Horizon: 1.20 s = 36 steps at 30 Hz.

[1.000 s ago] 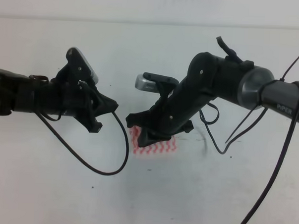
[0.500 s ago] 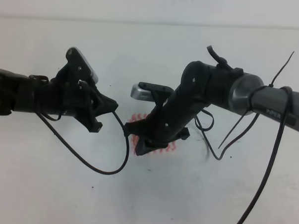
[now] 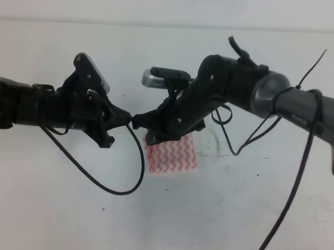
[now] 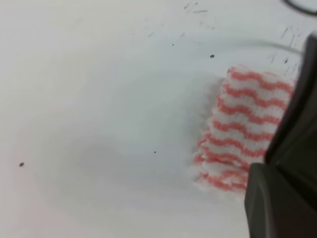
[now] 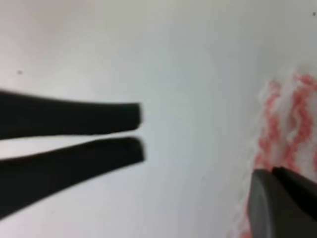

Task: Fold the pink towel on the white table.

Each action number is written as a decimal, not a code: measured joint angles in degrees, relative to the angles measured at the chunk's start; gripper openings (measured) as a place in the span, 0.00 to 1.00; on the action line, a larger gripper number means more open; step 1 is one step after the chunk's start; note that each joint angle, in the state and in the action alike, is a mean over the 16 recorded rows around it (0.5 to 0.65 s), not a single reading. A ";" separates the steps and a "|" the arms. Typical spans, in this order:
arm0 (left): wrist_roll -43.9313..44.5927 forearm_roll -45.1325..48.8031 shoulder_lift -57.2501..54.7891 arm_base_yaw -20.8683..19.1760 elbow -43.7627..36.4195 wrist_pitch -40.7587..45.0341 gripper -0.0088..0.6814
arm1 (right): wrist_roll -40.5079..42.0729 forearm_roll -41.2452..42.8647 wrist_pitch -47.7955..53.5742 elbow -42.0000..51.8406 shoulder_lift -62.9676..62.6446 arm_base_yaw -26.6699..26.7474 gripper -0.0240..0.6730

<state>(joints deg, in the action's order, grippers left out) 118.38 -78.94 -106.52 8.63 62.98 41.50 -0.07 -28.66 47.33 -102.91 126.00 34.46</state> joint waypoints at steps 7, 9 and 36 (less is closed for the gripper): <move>-0.09 0.00 0.00 0.00 0.00 0.19 0.00 | 0.04 -0.26 -0.22 -1.77 2.92 -0.05 0.01; -0.11 0.00 0.00 0.00 0.00 0.22 0.00 | 0.04 -0.42 0.08 -2.45 3.44 -0.07 0.01; -1.10 0.07 0.05 0.04 0.00 2.97 0.01 | -3.17 4.21 1.45 -8.70 6.22 -1.01 0.01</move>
<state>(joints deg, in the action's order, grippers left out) 117.28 -78.88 -106.47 8.66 62.98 44.47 -3.24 -24.44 48.78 -111.61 132.22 33.45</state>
